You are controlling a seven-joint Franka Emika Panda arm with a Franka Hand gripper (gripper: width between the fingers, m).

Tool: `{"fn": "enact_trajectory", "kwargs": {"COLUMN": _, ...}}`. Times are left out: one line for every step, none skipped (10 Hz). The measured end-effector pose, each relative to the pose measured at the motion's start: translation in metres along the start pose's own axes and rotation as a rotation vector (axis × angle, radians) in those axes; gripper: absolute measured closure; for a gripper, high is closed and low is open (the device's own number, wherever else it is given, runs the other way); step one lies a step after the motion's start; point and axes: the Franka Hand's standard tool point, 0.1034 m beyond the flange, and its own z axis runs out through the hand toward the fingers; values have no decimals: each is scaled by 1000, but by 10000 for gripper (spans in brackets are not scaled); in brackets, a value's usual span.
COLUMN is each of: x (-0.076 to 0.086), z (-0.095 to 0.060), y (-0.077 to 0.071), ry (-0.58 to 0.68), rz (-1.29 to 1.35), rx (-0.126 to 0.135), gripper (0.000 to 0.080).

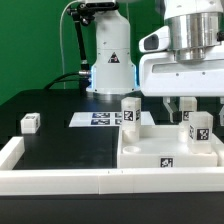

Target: Assemble square table

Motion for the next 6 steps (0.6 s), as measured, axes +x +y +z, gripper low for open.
{"fn": "enact_trajectory", "kwargs": {"x": -2, "z": 0, "y": -1, "ry": -1, "rz": -74, "rx": -3, "gripper": 151}}
{"fn": "enact_trajectory", "kwargs": {"x": -3, "z": 1, "y": -3, "ry": 2, "rz": -177, "rx": -13, "gripper": 151}}
{"fn": "enact_trajectory", "kwargs": {"x": -4, "z": 1, "y": -3, "ry": 4, "rz": -248, "rx": -21, "gripper": 151}}
{"fn": "enact_trajectory", "kwargs": {"x": -4, "z": 1, "y": -3, "ry": 6, "rz": -298, "rx": -27, "gripper": 151}}
{"fn": "enact_trajectory", "kwargs": {"x": -3, "z": 1, "y": -2, "ry": 7, "rz": -367, "rx": -32, "gripper": 151}}
{"fn": "enact_trajectory", "kwargs": {"x": -3, "z": 1, "y": -2, "ry": 7, "rz": -389, "rx": -33, "gripper": 151}}
